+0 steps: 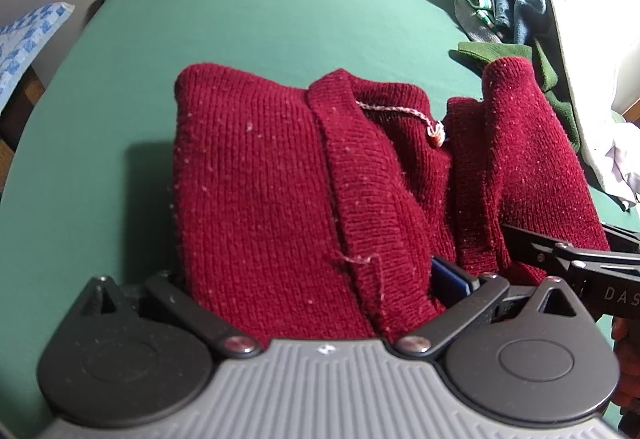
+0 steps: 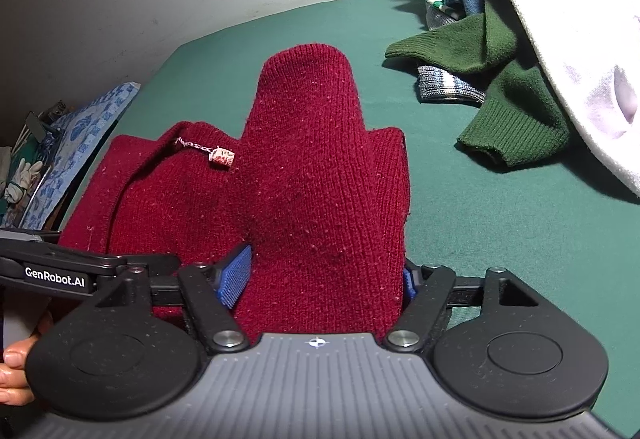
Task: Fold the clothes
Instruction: 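Press both open tools against the red sweater's sides to compact it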
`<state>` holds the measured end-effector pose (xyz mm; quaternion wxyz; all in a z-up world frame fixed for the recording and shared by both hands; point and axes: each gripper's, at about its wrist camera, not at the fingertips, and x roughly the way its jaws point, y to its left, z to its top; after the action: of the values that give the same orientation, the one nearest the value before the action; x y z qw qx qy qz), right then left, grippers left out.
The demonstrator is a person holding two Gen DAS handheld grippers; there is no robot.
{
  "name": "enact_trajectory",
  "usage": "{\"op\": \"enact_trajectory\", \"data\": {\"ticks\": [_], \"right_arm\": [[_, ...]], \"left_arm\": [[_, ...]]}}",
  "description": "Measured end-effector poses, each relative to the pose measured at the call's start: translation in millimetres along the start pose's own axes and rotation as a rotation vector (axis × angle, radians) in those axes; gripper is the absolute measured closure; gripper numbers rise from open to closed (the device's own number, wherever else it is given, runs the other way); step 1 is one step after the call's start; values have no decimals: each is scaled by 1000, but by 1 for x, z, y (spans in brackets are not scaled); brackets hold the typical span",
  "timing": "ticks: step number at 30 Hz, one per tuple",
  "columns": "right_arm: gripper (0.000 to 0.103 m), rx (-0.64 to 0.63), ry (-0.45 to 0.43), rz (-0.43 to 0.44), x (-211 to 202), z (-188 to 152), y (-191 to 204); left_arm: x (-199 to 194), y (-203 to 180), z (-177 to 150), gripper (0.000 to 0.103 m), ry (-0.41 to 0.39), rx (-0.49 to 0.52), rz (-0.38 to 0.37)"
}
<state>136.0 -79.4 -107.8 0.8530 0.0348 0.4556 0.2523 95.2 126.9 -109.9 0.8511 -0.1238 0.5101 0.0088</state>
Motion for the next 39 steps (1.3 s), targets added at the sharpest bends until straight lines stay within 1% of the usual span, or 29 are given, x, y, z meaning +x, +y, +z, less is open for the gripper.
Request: {"op": "enact_trajectory", "data": {"ticks": [5,9,16,21,25,29,32,35,37,39], "right_arm": [[32,-18,7,-31,3,2,6],[30,-27,19,-34,4,4,6],[28,3,21,7,-1,5,-1],[25,77,9,54,-3,3,-11],[25,133,-3,86,-7,6,-19],[24,91,27,93,-5,14,-15],[24,106,32,114,-6,15,-19],[23,115,62,119,-3,14,-23],[25,128,66,124,-2,14,-25],[33,137,69,130,-2,15,-26]], "left_arm": [[-2,-1,1,1,-7,0,5],[-2,-1,2,1,-9,-2,5],[-5,2,2,1,-15,4,-6],[-8,6,1,1,-24,7,-21],[-10,14,2,1,-27,-2,-56],[-11,20,4,1,-27,-17,-89],[-12,27,5,1,-27,-30,-121],[-12,32,5,1,-30,-37,-148],[-11,31,5,1,-34,-34,-144],[-11,32,5,1,-42,-35,-146]]}}
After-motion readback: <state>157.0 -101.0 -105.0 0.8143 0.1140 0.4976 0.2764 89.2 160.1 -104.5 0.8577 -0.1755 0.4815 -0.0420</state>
